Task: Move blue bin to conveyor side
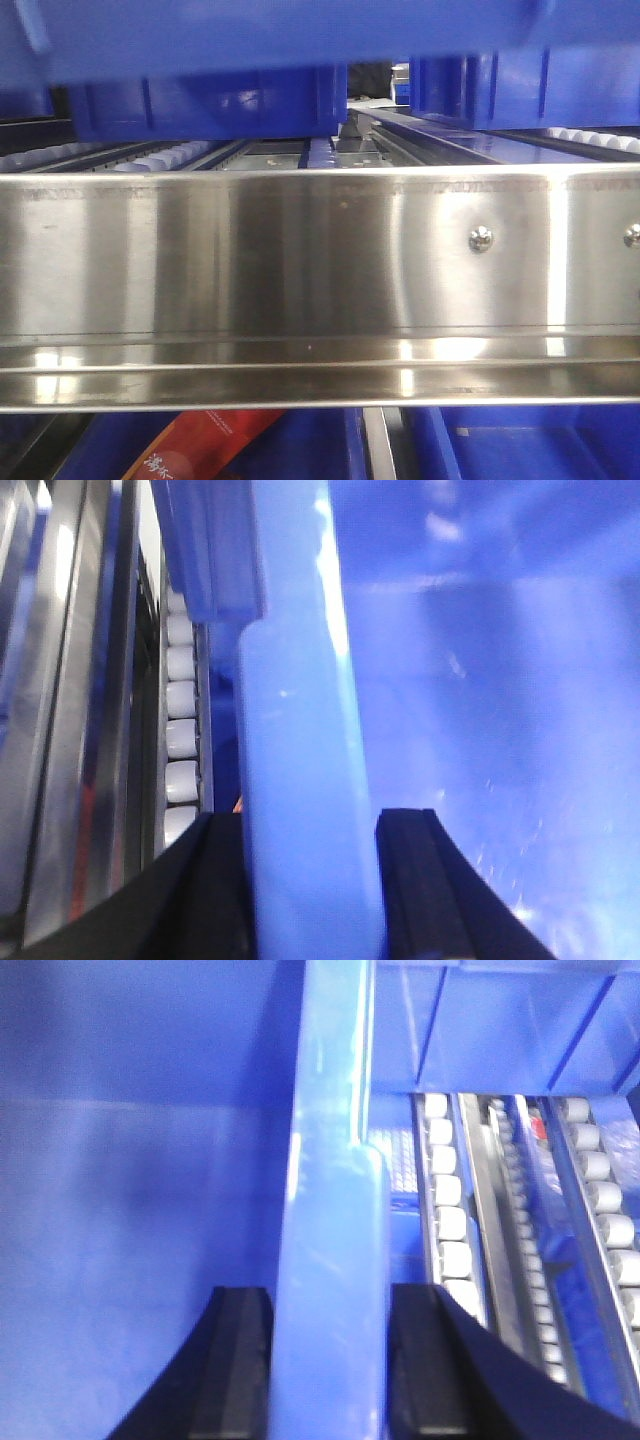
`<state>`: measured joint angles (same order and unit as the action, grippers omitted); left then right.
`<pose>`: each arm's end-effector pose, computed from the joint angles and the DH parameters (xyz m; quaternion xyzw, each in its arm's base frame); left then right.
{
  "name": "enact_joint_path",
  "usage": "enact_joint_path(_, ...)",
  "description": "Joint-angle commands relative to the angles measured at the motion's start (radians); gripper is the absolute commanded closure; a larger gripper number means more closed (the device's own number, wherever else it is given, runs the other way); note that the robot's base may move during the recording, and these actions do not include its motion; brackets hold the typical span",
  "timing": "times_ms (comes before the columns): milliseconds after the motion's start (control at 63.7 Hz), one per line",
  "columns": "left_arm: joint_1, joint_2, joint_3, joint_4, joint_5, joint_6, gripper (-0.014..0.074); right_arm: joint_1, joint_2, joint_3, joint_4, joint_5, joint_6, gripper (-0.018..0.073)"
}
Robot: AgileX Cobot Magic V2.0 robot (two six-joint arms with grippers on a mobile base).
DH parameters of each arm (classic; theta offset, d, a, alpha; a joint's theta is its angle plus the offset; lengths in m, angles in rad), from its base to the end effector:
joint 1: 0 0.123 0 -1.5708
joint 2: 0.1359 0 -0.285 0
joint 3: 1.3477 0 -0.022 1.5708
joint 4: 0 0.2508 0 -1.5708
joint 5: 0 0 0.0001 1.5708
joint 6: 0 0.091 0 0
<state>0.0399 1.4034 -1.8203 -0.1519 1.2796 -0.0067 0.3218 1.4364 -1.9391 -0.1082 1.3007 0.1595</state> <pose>0.2647 -0.0026 0.4854 -0.0134 0.9193 -0.0690 0.3873 0.2546 0.0749 0.5068 -0.0650 0.9053 0.0474 0.4170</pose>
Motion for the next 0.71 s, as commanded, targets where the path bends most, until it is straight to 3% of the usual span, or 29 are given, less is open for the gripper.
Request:
enact_joint_path(0,-0.005,-0.063,-0.018,-0.019,-0.058,0.007,0.0615,-0.001,-0.057,0.006,-0.018,-0.080,-0.003,0.0637)
enact_joint_path(330,-0.005,-0.169,-0.018,-0.019,-0.058,-0.001,0.0615,-0.001,-0.222,0.199,-0.020,-0.080,0.007,0.0638)
enact_joint_path(691,-0.005,-0.317,0.129,0.014,-0.058,-0.020,0.0615,-0.001,-0.313,0.213,-0.020,-0.080,0.008,0.0638)
